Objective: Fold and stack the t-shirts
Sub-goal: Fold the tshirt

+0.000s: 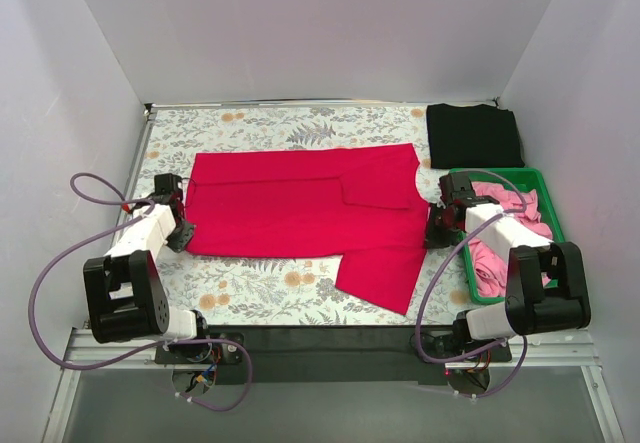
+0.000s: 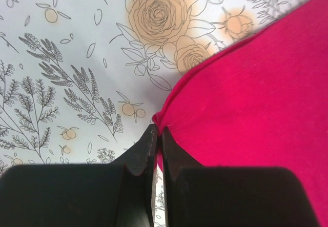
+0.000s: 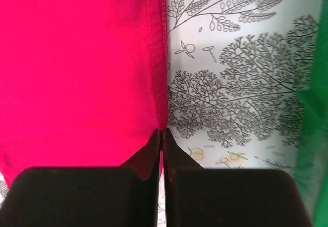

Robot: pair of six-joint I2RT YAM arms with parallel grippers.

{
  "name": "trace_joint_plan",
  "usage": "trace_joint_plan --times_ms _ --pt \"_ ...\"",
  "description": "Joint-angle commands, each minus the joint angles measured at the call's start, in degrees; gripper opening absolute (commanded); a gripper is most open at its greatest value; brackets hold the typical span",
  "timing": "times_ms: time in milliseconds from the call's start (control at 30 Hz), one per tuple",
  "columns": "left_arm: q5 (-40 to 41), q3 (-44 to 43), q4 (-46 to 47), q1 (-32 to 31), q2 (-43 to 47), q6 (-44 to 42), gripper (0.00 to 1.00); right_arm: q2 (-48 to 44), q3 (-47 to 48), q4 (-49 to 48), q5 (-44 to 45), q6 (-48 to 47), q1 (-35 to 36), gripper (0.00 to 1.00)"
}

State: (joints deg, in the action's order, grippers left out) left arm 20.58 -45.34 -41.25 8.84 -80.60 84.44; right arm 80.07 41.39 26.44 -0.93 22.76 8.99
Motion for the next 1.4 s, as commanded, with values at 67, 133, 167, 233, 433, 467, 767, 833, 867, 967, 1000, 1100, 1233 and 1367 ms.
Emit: trace_joint_plan --times_ms 67,133,167,233,433,467,767,833,867,967,1000,1100,1233,1367 --pt "3.6 -4.8 -3.0 0.0 3.1 -2.3 0.0 1.4 7.7 9.1 -0.4 -5.9 -2.0 0.01" --pt "3.3 -7.3 -3.6 0.1 2.1 -2.7 0.0 2.3 10.7 10.1 -1.4 -6.2 -2.8 0.01" --pt "2.9 -8.1 -3.7 -0.1 1.0 -3.2 0.0 2.6 11.8 10.6 -2.5 -6.4 -2.9 0.01" --pt "2.5 -10.3 -4.0 0.0 0.1 -3.4 0.0 4.3 15.7 12.2 -3.8 -6.8 -3.4 0.01" --pt "1.1 -15.3 -4.8 0.0 -5.2 -2.9 0.0 10.9 27.5 16.8 -6.4 -8.2 -3.8 0.01" --pt "0.8 -16.6 -4.6 0.0 -6.1 -2.9 0.0 11.8 28.8 17.2 -6.5 -8.3 -3.7 0.01" --pt "0.4 -21.1 -1.8 -0.1 -13.3 -2.1 0.0 21.1 39.8 18.5 -7.6 -8.9 -3.9 0.01" --pt "-0.2 -21.6 -1.0 0.0 -14.2 -1.7 0.0 22.2 41.0 18.5 -7.7 -9.0 -3.9 0.01" --pt "-0.4 -22.2 -0.5 0.0 -15.3 -1.6 0.0 23.2 41.4 18.5 -7.4 -9.0 -3.9 0.01" --pt "-1.2 -24.0 0.2 0.0 -17.3 -1.6 0.0 24.8 43.4 18.5 -6.8 -9.1 -3.9 0.01" --pt "-1.4 -24.6 0.3 0.0 -17.8 -1.9 0.0 25.2 44.4 18.6 -6.5 -9.1 -3.8 0.01" --pt "-2.2 -27.4 0.6 0.0 -19.6 -2.8 0.0 26.3 45.7 18.8 -6.3 -9.1 -3.9 0.01" --pt "-2.8 -29.9 0.7 0.0 -21.8 -3.3 0.0 27.2 46.7 18.9 -5.8 -9.1 -4.2 0.01" --pt "-2.6 -30.9 1.4 0.0 -23.8 -3.6 0.0 28.6 46.8 18.9 -5.1 -9.2 -4.6 0.01"
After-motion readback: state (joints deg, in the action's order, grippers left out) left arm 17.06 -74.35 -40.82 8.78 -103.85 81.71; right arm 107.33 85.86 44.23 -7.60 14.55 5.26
